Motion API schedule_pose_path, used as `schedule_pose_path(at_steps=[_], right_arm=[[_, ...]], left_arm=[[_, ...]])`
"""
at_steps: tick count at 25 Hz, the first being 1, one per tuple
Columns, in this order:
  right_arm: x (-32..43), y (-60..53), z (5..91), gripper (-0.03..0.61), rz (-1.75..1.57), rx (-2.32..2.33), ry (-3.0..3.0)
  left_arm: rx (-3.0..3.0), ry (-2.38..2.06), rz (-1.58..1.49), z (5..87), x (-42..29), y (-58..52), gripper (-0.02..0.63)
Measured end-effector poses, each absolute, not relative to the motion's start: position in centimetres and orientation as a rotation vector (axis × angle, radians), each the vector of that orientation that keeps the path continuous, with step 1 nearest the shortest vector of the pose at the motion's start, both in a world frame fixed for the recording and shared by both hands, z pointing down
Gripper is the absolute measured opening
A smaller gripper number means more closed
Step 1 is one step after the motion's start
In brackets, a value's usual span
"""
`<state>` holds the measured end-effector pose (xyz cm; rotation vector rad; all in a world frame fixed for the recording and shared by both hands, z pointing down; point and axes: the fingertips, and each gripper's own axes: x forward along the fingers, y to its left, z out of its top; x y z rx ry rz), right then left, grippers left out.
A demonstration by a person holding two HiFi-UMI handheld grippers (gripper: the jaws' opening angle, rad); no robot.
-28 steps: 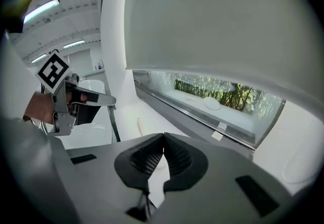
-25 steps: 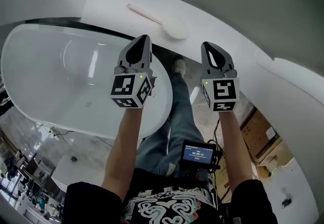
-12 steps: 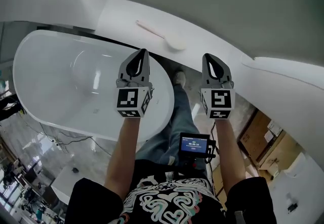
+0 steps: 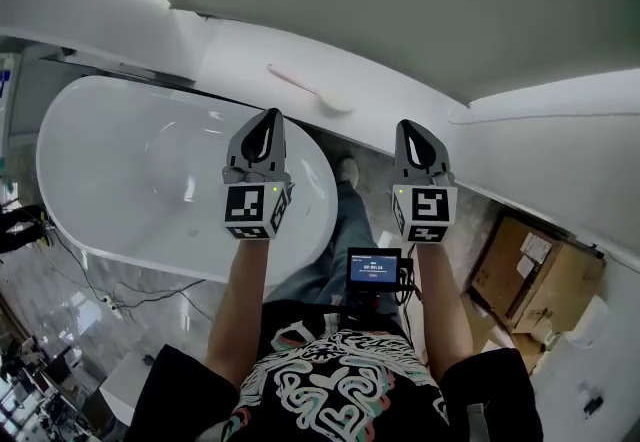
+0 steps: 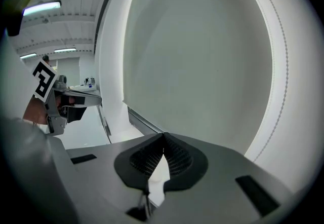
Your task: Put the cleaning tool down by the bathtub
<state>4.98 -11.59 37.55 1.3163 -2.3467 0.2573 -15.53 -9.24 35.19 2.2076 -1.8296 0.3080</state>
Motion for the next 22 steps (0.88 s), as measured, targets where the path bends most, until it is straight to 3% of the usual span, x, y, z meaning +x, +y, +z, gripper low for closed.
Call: schedule_pose_path(at_steps=[22], right_arm=[[6.3,-5.7,26.0,0.028,0.232,1.541,-2.412]], left_arm=[[2.415,-1.883,0.254,22.0,-15.3,-4.6,0.017]])
